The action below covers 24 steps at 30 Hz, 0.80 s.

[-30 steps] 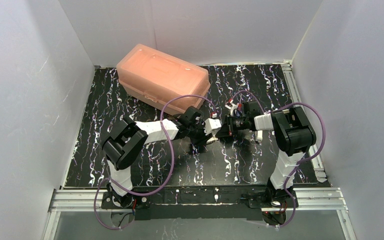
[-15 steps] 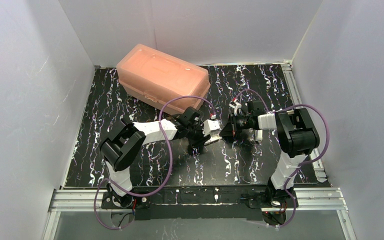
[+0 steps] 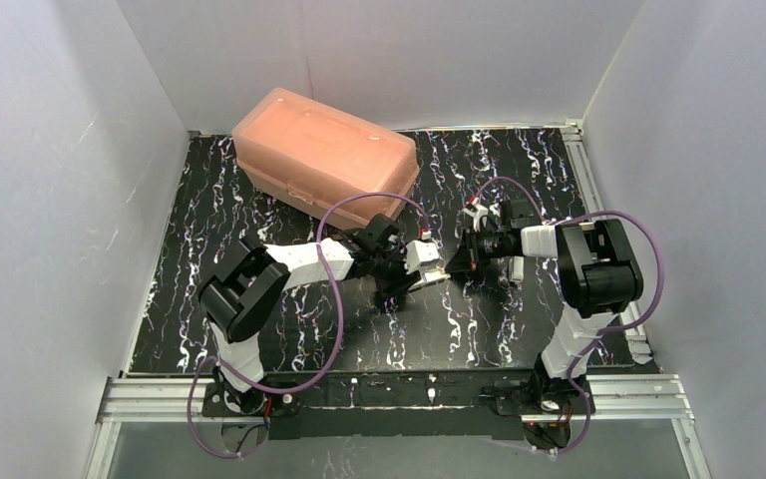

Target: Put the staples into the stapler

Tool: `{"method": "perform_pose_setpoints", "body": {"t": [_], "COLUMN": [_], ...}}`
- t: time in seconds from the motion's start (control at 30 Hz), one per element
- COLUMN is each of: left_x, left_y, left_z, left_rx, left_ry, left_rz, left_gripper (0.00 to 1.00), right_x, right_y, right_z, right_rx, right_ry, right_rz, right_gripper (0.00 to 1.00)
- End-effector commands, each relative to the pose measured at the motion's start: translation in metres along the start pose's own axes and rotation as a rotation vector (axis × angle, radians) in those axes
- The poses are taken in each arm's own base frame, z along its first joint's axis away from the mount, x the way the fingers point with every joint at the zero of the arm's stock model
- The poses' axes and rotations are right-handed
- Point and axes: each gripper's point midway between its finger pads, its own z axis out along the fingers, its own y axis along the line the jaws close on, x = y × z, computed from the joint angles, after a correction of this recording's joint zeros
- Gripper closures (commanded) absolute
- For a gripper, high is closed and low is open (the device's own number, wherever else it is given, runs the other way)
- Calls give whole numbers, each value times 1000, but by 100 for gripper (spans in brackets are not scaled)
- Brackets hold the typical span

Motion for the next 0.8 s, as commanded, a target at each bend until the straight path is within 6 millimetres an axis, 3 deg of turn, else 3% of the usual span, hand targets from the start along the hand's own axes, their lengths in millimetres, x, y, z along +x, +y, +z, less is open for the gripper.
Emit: {"method": "perform_pose_setpoints", "body": {"t": [0.0, 0.23, 0.57, 0.77], "left_x": [54, 39, 16, 4], "left_y": [-26, -24, -16, -10], "left_z": [-7, -11, -10, 3], "left_rx": [63, 48, 37, 47], "left_ry": [180, 134, 75, 38], "left_rz": [-86, -112, -113, -125], "left_gripper": [54, 47, 43, 46], "right_x": [-17, -29, -36, -39], "right_y": [3, 9, 11, 16], "right_z": [-10, -18, -29, -33], "right_rx": [27, 54, 97, 106], "right_ry": [-19, -41, -46, -61], "right_rz": [-71, -124, -195, -234], "right_gripper": [85, 59, 48, 47]}}
